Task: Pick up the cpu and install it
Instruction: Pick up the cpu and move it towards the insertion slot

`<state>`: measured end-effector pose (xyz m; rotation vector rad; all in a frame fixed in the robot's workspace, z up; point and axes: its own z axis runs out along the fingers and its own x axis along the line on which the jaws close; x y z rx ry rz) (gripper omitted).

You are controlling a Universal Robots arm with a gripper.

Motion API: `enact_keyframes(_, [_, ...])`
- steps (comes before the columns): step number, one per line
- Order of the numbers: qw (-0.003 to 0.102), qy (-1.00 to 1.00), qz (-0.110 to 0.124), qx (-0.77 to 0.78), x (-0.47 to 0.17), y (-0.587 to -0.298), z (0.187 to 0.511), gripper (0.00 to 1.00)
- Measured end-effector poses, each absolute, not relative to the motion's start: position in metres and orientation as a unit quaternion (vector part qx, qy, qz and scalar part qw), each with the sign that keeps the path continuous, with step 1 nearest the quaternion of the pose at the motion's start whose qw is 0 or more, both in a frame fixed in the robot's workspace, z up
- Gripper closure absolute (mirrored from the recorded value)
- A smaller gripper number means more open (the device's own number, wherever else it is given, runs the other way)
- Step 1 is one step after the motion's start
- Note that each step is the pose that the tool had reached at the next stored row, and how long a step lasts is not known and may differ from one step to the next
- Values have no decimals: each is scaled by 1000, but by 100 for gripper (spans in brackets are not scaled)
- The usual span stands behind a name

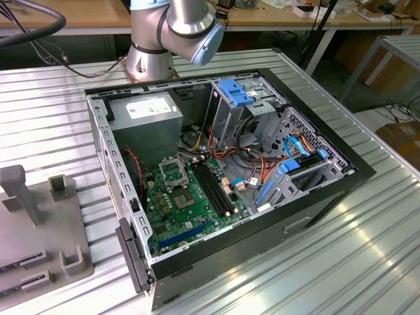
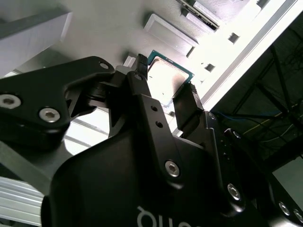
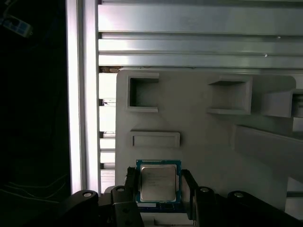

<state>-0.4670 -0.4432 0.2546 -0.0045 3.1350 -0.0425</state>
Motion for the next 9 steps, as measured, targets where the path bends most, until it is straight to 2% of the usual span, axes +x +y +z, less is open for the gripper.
enact_keyframes(9, [3,1000,-14,-1,-467,-443,262,53])
